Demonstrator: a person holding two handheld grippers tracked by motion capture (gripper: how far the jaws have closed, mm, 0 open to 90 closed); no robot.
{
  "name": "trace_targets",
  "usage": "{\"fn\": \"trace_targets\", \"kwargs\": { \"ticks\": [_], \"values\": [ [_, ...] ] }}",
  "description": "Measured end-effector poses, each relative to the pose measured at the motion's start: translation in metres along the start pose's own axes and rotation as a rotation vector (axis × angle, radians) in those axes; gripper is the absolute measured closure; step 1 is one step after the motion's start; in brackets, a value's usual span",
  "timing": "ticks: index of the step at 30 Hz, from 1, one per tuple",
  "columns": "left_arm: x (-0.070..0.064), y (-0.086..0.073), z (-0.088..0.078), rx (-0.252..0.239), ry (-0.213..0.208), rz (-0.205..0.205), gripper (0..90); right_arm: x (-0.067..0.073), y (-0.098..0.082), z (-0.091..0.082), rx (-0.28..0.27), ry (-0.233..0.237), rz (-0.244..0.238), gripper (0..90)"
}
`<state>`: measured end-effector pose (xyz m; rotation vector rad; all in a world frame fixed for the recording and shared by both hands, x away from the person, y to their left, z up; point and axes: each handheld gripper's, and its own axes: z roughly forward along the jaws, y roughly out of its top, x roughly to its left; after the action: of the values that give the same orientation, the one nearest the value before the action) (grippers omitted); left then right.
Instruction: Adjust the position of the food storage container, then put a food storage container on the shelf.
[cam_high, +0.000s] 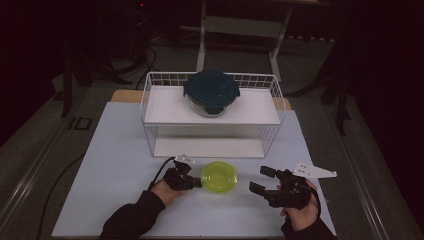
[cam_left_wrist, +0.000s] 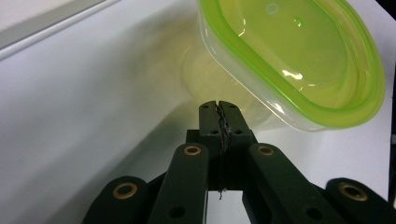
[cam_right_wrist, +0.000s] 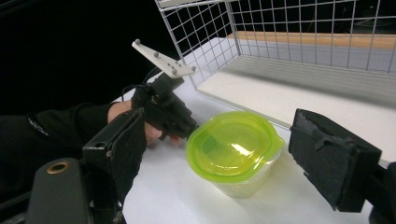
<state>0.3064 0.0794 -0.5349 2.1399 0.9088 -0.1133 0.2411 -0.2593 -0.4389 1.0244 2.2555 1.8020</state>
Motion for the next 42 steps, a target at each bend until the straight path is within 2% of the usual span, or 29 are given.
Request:
{"fn": "trace_targets", "kwargs": {
  "ticks": [4,5,7,8,11,13,15,16,20,21,23,24,26,28,31,36,39,41,42],
  "values": [
    [-0.001,-0.002,-0.006,0.007,0.021,-0.005,88.0,0.000,0.000,0.000,0.003,-0.010,-0.003,18.7],
    [0.000,-0.003,-0.015,-0.007,0.022,-0.011,87.2,0.001,0.000,0.000,0.005,-0.019,-0.015,18.6],
    [0.000,-0.004,-0.020,-0.016,0.024,-0.019,86.9,0.001,0.000,0.000,0.007,-0.019,-0.017,18.5],
    [0.001,-0.005,-0.030,-0.023,0.022,-0.025,84.0,0.002,-0.001,0.001,0.013,-0.024,-0.027,18.5],
    [0.002,-0.007,-0.040,-0.037,0.021,-0.025,79.3,0.002,-0.001,0.003,0.014,-0.024,-0.024,18.5],
    [0.000,-0.008,-0.054,-0.074,0.006,-0.044,76.5,0.001,-0.001,0.003,0.016,-0.024,-0.021,18.5],
    [-0.002,-0.006,-0.061,-0.091,0.004,-0.046,70.1,0.001,-0.002,0.004,0.019,-0.028,-0.024,18.4],
    [-0.004,-0.004,-0.066,-0.110,-0.013,-0.051,67.9,0.001,-0.002,0.005,0.021,-0.028,-0.026,18.3],
    [-0.013,0.002,-0.074,-0.136,-0.014,-0.043,46.6,0.001,-0.003,0.006,0.027,-0.031,-0.033,17.5],
    [-0.015,0.004,-0.075,-0.140,-0.018,-0.048,39.3,0.001,-0.003,0.006,0.027,-0.036,-0.038,17.1],
    [-0.015,0.007,-0.076,-0.156,-0.038,-0.068,30.6,0.000,-0.004,0.006,0.024,-0.046,-0.046,16.6],
    [-0.015,0.009,-0.076,-0.161,-0.061,-0.075,25.3,-0.001,-0.004,0.006,0.023,-0.046,-0.045,15.7],
    [-0.014,0.012,-0.075,-0.167,-0.068,-0.092,14.6,-0.003,-0.004,0.007,0.025,-0.053,-0.048,15.1],
    [-0.014,0.014,-0.074,-0.169,-0.063,-0.099,13.3,-0.005,-0.004,0.008,0.036,-0.059,-0.052,14.9],
    [-0.013,0.019,-0.070,-0.171,-0.059,-0.109,4.0,-0.008,-0.004,0.012,0.043,-0.059,-0.055,14.4],
    [-0.011,0.025,-0.065,-0.186,-0.054,-0.127,2.9,-0.012,-0.004,0.018,0.063,-0.066,-0.048,14.0],
    [-0.008,0.029,-0.060,-0.185,-0.049,-0.151,2.9,-0.020,-0.003,0.026,0.086,-0.064,0.007,14.0],
    [-0.008,0.030,-0.058,-0.182,-0.049,-0.161,2.9,-0.022,-0.003,0.030,0.102,-0.084,0.015,13.9],
    [-0.006,0.032,-0.055,-0.169,-0.043,-0.181,2.9,-0.026,-0.003,0.035,0.106,-0.081,0.070,13.8]
  ]
}}
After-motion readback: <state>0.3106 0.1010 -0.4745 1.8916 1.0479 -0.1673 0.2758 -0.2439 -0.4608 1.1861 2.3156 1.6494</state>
